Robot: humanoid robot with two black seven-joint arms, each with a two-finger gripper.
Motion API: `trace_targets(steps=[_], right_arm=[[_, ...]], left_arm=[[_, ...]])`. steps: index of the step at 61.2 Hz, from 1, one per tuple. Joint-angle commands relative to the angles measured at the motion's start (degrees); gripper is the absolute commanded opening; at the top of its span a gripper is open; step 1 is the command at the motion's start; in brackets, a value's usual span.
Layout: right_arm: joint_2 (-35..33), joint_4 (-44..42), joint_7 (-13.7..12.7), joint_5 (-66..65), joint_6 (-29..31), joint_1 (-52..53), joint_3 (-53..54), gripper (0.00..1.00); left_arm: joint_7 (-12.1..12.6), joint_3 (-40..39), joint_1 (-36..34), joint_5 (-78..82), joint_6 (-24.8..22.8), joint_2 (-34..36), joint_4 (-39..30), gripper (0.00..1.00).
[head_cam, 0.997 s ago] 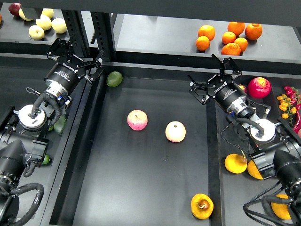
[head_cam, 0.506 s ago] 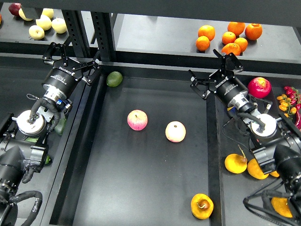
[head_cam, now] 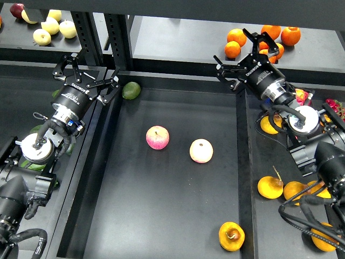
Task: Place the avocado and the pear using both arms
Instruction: 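Swing the right gripper toward the yellow pear near the bin divider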
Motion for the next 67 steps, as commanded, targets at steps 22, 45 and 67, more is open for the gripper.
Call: trace_targets(steps=[22, 45, 67], right_arm=[[-4.0, 5.8, -9.4, -5.2, 0.0, 6.5, -24.9, 1.0], [-9.2, 7.7, -14.8, -5.3, 0.0, 9.2, -37.8, 1.0], [-14.6, 9.5, -14.8, -4.9, 0.0, 14.0, -53.5, 1.0]], left_arm=[[-0.1, 0.1, 1.5, 0.0, 0.0, 0.0, -0.4, 0.99], [-0.2, 0.7, 1.5, 0.0, 0.0, 0.0, -0.4, 0.99], [-0.2, 0.6, 1.5, 0.0, 0.0, 0.0, -0.3, 0.99]])
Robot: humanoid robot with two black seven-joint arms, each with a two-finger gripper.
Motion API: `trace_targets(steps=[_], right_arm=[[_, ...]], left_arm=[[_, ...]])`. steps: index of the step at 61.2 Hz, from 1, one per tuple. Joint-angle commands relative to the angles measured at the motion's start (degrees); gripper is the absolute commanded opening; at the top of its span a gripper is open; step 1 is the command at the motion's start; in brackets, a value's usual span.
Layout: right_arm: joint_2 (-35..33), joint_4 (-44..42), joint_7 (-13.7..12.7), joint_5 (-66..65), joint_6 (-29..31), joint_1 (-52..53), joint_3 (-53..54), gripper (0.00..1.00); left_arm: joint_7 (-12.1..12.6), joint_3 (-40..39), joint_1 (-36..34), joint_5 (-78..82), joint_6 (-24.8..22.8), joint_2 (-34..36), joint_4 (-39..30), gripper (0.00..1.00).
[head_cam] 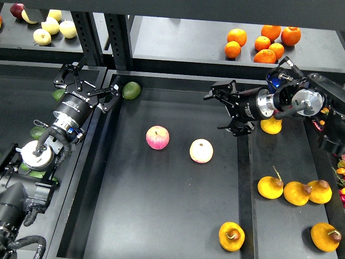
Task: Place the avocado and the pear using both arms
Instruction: 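Swing the right gripper toward the yellow pear near the bin divider, then lower the open right gripper over the yellow pear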
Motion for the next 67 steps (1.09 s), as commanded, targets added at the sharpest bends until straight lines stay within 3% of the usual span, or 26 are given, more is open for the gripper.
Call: trace_targets(steps=[1, 23, 38, 67], right_arm=[[-0.9, 0.2, 0.0, 0.2, 0.0, 0.8, -3.1, 1.0], [-4.3, 1.6, 0.0, 0.8, 0.0, 0.0, -15.9, 1.0], [-4.8, 1.9, 0.0, 1.0, 0.0, -3.6, -18.2, 1.0], [-9.9, 14.2, 0.0, 1.0, 0.0, -6.1, -23.7, 1.0]], left_arm=[[0.0, 0.0, 0.0, 0.0, 0.0, 0.0, 0.0, 0.99], [0.0, 0.0, 0.0, 0.0, 0.0, 0.0, 0.0, 0.99], [0.0, 0.0, 0.0, 0.0, 0.0, 0.0, 0.0, 0.99], [0.0, 0.0, 0.0, 0.1, 0.0, 0.0, 0.7, 0.99]])
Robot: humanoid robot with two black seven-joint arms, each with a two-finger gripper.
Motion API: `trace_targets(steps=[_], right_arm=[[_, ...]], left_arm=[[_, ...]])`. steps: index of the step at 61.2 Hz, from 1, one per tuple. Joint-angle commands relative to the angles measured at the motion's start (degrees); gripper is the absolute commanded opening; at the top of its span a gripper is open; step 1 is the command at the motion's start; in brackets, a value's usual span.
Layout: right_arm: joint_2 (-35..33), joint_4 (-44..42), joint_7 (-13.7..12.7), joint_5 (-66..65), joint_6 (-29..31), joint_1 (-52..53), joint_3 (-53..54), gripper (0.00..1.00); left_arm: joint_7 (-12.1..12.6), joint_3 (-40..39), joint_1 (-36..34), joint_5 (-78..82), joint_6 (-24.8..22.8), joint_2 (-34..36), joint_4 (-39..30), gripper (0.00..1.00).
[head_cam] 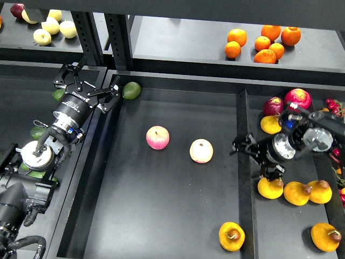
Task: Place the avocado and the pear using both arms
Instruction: 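Lower the open right gripper over the yellow pear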
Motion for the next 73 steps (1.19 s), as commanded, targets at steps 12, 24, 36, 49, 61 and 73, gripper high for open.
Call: trace_targets(steps=[12, 24, 36, 49, 61, 73], right_arm=[[-4.7, 8.2, 0.0, -0.1, 0.0, -1.6, -3.3, 1.0], [-6.2, 10.5, 0.0, -0.3, 0.0, -3.5, -3.4, 1.0], [-5.7, 11.0, 0.0, -0.9, 0.0, -5.6, -3.4, 1.0], [-5.1, 11.0, 0.0, -1.0, 0.0, -6.3, -3.3, 1.0], [-5.0, 10.9, 0.0, -1.4, 0.0, -6.7, -3.3, 1.0], [-3.4, 10.9, 0.0, -1.9, 0.0, -8.2, -3.3, 1.0]], left_arm=[[0.0, 0.0, 0.0, 0.0, 0.0, 0.0, 0.1, 0.99], [0.0, -0.1, 0.0, 0.0, 0.0, 0.0, 0.2, 0.99], [0.0, 0.0, 0.0, 0.1, 0.0, 0.0, 0.1, 0.99], [0.0, 0.0, 0.0, 0.1, 0.0, 0.0, 0.0, 0.99], [0.0, 0.0, 0.0, 0.1, 0.0, 0.0, -0.1, 0.99], [0.0, 0.0, 0.0, 0.1, 0.0, 0.0, -0.1, 0.99]])
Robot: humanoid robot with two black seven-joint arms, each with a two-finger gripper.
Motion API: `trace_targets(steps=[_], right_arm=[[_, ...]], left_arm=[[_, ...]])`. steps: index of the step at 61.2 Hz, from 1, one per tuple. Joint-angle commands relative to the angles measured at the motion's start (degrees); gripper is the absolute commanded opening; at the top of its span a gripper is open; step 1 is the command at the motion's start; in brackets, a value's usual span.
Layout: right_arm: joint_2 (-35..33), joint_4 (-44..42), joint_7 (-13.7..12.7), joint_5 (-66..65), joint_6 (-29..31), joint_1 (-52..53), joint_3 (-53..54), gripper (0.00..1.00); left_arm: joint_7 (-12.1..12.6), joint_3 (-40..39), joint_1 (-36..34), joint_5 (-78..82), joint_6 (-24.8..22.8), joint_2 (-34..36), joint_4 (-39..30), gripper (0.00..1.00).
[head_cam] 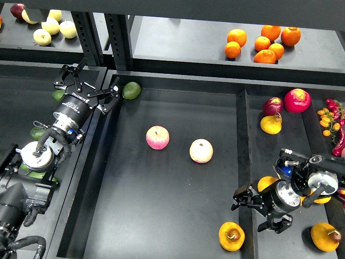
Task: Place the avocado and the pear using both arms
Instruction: 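Lower the open right gripper over the yellow pear, then close the right gripper around the yellow pear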
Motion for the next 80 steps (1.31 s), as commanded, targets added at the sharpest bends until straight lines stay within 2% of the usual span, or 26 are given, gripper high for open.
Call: trace_targets(steps=[1, 41, 80], right_arm=[[0.8, 0.0, 0.0, -0.2, 0.0, -1.0, 0.0, 1.0], [2.8, -0.9, 0.0, -1.6, 0.0, -4.0, 0.7, 0.99], [5.2, -3.1, 0.0, -1.7, 0.0, -4.5, 1.2, 0.85]], left_arm=[[0.0, -0.1, 0.0, 0.0, 0.0, 0.0, 0.0, 0.99], [0.0, -0.1, 0.6, 0.0, 0.0, 0.0, -0.4, 0.99], [-0.1, 0.0, 0.9, -0.1, 0.0, 0.0, -0.5, 0.99]])
